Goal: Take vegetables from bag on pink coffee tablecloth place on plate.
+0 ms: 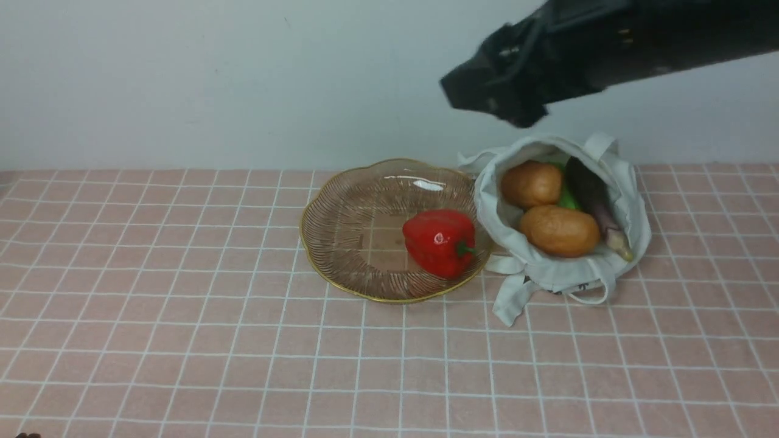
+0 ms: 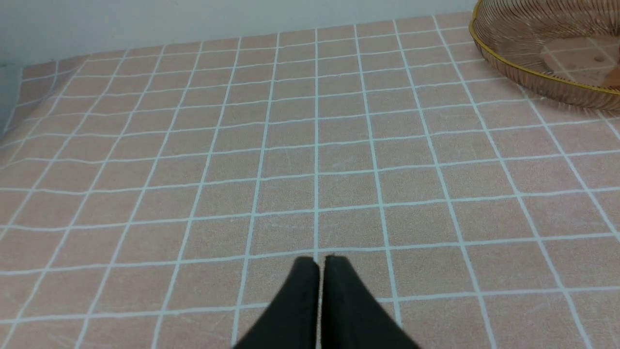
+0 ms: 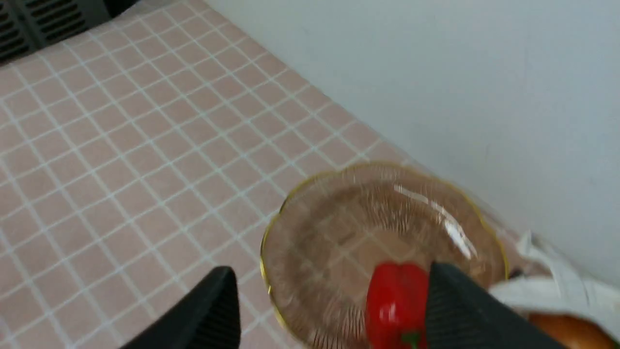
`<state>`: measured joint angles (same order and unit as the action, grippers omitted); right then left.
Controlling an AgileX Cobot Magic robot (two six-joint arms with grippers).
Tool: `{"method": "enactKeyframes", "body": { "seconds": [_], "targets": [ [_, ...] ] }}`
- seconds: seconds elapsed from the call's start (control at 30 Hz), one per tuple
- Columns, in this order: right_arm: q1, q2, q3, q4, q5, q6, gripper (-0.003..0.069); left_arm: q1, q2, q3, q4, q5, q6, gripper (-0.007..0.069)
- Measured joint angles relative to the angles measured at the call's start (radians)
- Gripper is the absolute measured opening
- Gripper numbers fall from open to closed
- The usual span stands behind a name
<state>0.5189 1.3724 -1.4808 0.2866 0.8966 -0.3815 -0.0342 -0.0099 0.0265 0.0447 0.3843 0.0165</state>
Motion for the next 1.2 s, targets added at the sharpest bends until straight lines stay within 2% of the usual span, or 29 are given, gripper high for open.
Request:
{"method": "enactKeyframes", "body": {
  "seconds": [0.07,0.1,0.17,0.27,0.3,0.33,0.57,0.63,0.67,0.73,0.77,0.8,0.9,0.93,1.07,1.2],
  "targets": [
    [-0.003,-0.092,0.0,-0.123,0.19,0.125,0.0332,0.0,0.0,0.0,0.0,0.0,0.0,-0.0004],
    [-0.003,-0.113,0.0,-0.141,0.23,0.142,0.0323,0.0,0.0,0.0,0.0,0.0,0.0,-0.0004],
    [-0.003,-0.19,0.0,-0.242,0.341,0.219,0.0199,0.0,0.0,0.0,0.0,0.0,0.0,-0.0004],
    [-0.003,-0.296,0.027,-0.322,0.362,0.269,0.0061,0.0,0.0,0.0,0.0,0.0,0.0,-0.0004],
    [-0.003,-0.304,0.03,-0.327,0.363,0.273,0.0053,0.0,0.0,0.0,0.0,0.0,0.0,-0.0004],
    [-0.003,-0.376,0.069,-0.339,0.366,0.28,0.0014,0.0,0.0,0.0,0.0,0.0,0.0,-0.0004],
    [-0.003,-0.638,0.276,-0.344,0.376,0.325,-0.0013,0.0,0.0,0.0,0.0,0.0,0.0,-0.0004],
    [-0.003,-0.789,0.439,-0.338,0.343,0.349,-0.0014,0.0,0.0,0.0,0.0,0.0,0.0,-0.0004],
    [-0.003,-0.8,0.452,-0.338,0.336,0.352,-0.0014,0.0,0.0,0.0,0.0,0.0,0.0,-0.0004],
    [-0.003,-0.937,0.653,-0.336,0.151,0.376,-0.0015,0.0,0.0,0.0,0.0,0.0,0.0,-0.0004],
    [-0.003,-0.946,0.668,-0.336,0.135,0.376,-0.0015,0.0,0.0,0.0,0.0,0.0,0.0,-0.0004],
    [-0.003,-1.002,0.783,-0.336,-0.002,0.381,-0.0015,0.0,0.0,0.0,0.0,0.0,0.0,-0.0004],
    [-0.003,-1.05,0.91,-0.335,-0.173,0.381,-0.0015,0.0,0.0,0.0,0.0,0.0,0.0,-0.0004],
    [-0.003,-1.077,1.003,-0.335,-0.309,0.381,-0.0015,0.0,0.0,0.0,0.0,0.0,0.0,-0.0004],
    [-0.003,-1.096,1.12,-0.335,-0.497,0.381,-0.0015,0.0,0.0,0.0,0.0,0.0,0.0,-0.0004],
    [-0.003,-1.096,1.211,-0.335,-0.564,0.381,-0.0015,0.0,0.0,0.0,0.0,0.0,0.0,-0.0004]
  ]
}}
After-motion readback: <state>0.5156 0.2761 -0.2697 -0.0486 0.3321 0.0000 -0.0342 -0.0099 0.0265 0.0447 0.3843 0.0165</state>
